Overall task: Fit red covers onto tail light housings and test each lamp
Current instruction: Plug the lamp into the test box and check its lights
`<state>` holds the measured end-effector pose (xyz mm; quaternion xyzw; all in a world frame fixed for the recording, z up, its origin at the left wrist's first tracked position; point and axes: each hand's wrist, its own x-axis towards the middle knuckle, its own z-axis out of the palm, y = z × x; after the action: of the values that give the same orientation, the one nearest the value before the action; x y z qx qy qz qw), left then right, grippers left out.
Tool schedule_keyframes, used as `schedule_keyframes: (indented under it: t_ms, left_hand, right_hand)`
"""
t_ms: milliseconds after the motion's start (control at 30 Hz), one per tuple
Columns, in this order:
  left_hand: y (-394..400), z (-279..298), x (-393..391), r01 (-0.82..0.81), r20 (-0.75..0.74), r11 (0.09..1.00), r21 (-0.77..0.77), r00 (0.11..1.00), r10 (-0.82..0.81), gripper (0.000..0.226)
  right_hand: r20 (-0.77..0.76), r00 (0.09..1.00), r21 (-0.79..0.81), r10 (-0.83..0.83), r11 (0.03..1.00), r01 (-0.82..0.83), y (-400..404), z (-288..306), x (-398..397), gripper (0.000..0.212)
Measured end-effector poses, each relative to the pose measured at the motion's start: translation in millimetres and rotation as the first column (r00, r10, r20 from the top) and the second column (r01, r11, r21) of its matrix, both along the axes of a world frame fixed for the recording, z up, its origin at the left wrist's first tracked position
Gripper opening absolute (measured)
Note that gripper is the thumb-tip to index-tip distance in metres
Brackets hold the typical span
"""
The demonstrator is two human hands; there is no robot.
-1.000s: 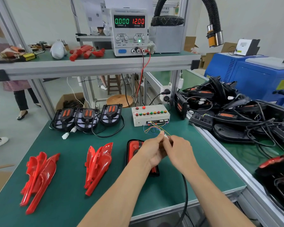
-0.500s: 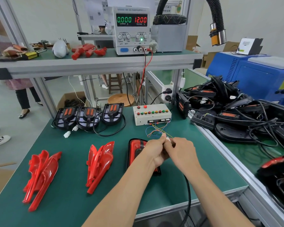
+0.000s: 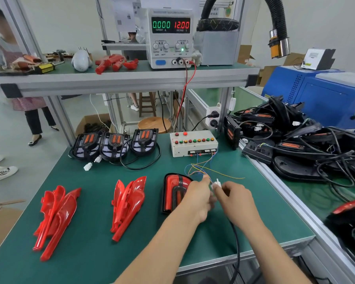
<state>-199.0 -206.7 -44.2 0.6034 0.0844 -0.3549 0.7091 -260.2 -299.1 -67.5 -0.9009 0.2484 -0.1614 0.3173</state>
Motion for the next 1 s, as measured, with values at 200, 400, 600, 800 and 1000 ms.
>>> schedule_keyframes:
  t_ms: [200, 400, 600, 800, 1000]
  left_hand:
    - [90, 0, -15, -0.233, 0.728, 0.904, 0.358, 0.676, -0.114, 0.028]
    - [116, -9, 20, -0.265, 0.533, 0.517, 0.814, 0.696, -0.482, 0.056]
    - [111, -22, 31, -0.154, 0.495, 0.683, 0.714, 0.801, -0.336, 0.068]
    - [123, -16, 39, -0.038, 0.045, 0.981, 0.192, 0.999, 0.03, 0.094]
    - [121, -13, 45, 0.077, 0.117, 0.958, 0.277, 0.987, -0.113, 0.06]
  right_hand:
    - [-0.076, 0.987, -0.118, 0.142, 0.981, -0.151, -6, 7, -8, 0.045]
    - [-0.09, 0.967, -0.295, 0.237, 0.921, -0.254, -6, 38, 7, 0.011]
    - [0.015, 0.846, -0.352, 0.533, 0.795, -0.494, 22, 67, 29, 0.023]
    - [-0.04, 0.59, -0.331, 0.807, 0.546, -0.769, 68, 37, 27, 0.026]
    - [-0.098, 0.525, -0.454, 0.845, 0.432, -0.779, 82, 16, 17, 0.029]
